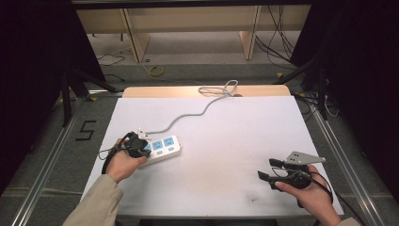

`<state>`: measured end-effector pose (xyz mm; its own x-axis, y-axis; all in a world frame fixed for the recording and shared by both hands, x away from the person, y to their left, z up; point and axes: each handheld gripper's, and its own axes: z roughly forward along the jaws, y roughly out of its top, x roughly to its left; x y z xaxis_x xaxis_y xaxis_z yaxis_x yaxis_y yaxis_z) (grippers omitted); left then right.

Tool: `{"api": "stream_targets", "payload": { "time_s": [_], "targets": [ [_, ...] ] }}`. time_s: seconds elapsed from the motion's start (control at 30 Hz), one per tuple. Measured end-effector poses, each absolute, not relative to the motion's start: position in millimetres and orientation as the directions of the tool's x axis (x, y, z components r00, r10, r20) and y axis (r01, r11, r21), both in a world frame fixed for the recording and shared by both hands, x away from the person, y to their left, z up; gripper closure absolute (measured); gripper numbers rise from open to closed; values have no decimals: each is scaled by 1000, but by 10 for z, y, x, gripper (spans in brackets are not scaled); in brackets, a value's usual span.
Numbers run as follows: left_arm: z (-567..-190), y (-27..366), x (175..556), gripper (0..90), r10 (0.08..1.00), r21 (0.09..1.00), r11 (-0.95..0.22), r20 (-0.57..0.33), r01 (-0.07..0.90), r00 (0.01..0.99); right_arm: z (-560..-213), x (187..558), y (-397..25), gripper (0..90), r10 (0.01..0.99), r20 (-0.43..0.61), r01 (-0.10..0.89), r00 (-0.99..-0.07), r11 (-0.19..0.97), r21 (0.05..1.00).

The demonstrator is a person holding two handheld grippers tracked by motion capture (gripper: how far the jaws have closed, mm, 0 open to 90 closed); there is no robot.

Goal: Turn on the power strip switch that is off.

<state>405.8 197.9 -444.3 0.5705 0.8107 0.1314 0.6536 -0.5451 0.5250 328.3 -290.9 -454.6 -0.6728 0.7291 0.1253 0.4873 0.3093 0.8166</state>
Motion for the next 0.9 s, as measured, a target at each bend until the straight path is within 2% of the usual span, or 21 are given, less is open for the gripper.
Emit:
{"api": "stream_targets", "payload": {
  "time_s": [0.9],
  "targets": [
    [-4426,1988,4124,898,814,492,-539,95,683,574,-4550,3281,-2904,295,727,128,489,-675,311,815]
  ]
}}
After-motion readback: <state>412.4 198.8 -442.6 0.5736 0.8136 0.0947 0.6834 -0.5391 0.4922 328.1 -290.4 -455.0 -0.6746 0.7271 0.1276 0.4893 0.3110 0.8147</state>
